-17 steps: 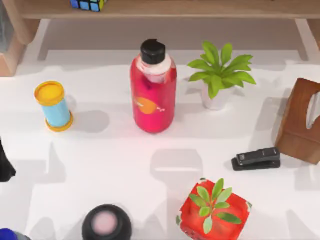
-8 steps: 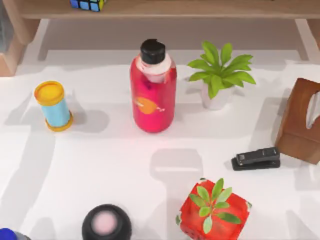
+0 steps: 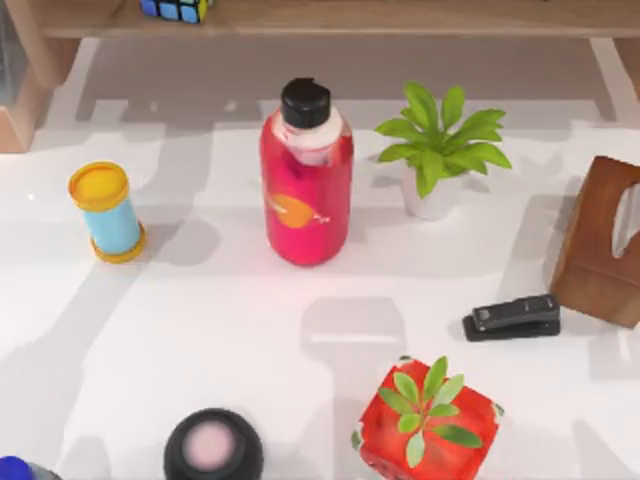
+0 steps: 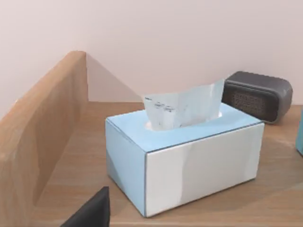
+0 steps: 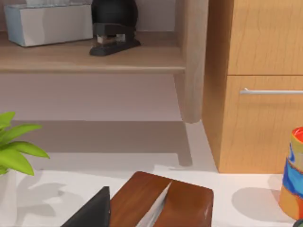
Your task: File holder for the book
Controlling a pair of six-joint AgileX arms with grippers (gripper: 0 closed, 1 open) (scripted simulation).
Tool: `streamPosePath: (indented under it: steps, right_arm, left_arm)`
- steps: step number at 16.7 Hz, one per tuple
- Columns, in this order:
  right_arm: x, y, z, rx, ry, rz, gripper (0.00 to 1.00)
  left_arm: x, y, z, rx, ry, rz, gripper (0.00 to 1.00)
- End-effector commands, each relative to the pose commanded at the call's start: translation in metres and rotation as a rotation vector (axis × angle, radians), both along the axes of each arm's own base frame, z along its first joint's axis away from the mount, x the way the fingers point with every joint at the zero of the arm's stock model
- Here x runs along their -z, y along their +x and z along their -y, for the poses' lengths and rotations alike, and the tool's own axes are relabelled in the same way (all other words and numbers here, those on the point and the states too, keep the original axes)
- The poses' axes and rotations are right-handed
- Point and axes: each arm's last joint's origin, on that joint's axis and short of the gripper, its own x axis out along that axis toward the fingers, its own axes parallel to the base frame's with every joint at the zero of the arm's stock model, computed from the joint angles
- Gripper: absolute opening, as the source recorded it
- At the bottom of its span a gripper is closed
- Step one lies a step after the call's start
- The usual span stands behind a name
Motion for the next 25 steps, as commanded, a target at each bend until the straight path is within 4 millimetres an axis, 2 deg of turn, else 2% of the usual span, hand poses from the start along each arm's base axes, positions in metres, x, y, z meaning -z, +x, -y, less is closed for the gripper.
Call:
streamPosePath:
  steps: [3, 5, 8, 10, 13, 19, 25]
  right_arm:
    - [0.0, 0.0, 0.0, 0.0, 0.0, 0.0, 1.0]
    - [0.0, 0.0, 0.0, 0.0, 0.0, 0.0, 1.0]
    - [0.0, 0.0, 0.0, 0.0, 0.0, 0.0, 1.0]
    - [0.0, 0.0, 0.0, 0.0, 0.0, 0.0, 1.0]
    - [0.0, 0.0, 0.0, 0.0, 0.0, 0.0, 1.0]
    - [0.0, 0.0, 0.0, 0.0, 0.0, 0.0, 1.0]
    - [0.0, 0.0, 0.0, 0.0, 0.0, 0.0, 1.0]
  left_arm:
    - [-0.005, 0.047, 0.046, -0.001, 0.002, -0.003, 1.0]
    - [-0.002, 0.071, 0.075, -0.001, 0.003, -0.003, 1.0]
    - [0.008, 0.095, 0.111, 0.0, 0.002, -0.001, 1.0]
    - [0.013, 0.104, 0.127, 0.001, 0.001, 0.002, 1.0]
    - [0.017, 0.108, 0.137, 0.001, 0.0, 0.004, 1.0]
    - [0.017, 0.111, 0.135, 0.002, 0.001, 0.003, 1.0]
    - [0.016, 0.127, 0.137, 0.001, 0.0, 0.004, 1.0]
